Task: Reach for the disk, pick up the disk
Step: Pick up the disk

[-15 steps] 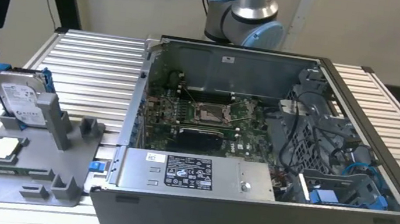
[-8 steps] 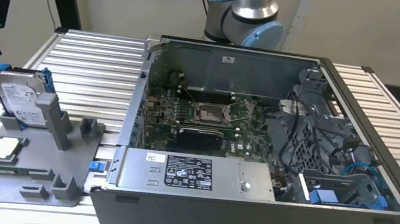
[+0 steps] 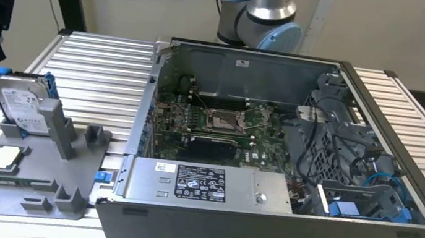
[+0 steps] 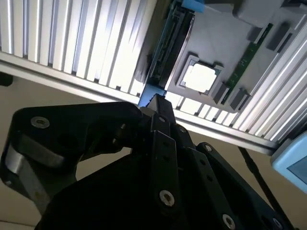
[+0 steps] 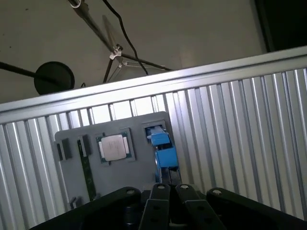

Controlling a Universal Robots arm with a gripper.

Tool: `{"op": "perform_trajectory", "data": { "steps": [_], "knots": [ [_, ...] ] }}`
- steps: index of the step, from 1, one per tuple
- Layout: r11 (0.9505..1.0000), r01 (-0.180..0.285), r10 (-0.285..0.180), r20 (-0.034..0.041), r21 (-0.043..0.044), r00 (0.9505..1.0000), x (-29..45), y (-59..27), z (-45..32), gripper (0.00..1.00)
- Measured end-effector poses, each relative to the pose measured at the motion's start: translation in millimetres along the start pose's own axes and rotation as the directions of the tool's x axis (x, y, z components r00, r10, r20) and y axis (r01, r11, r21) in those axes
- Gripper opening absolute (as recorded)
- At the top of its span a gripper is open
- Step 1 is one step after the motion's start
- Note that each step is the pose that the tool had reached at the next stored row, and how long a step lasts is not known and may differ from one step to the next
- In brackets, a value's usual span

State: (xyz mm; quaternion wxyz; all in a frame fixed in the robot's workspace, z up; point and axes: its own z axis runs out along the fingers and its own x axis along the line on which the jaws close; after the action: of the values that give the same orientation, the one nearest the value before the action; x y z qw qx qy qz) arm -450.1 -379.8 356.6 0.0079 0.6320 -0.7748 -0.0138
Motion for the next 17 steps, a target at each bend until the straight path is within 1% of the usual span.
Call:
{"op": "perform_trajectory", "data": {
  "steps": [10, 11, 17],
  "knots": [
    [1.0000, 0.000, 0.000, 0.0000, -0.0001, 1.0000, 0.0, -0.4, -0.1, 0.00],
    [1.0000, 0.000, 0.000, 0.0000, -0.0001, 1.0000, 0.0, -0.4, 0.0, 1.00],
    [1.0000, 0.000, 0.000, 0.0000, -0.0001, 1.0000, -0.1, -0.6, -0.1, 1.00]
  ]
}}
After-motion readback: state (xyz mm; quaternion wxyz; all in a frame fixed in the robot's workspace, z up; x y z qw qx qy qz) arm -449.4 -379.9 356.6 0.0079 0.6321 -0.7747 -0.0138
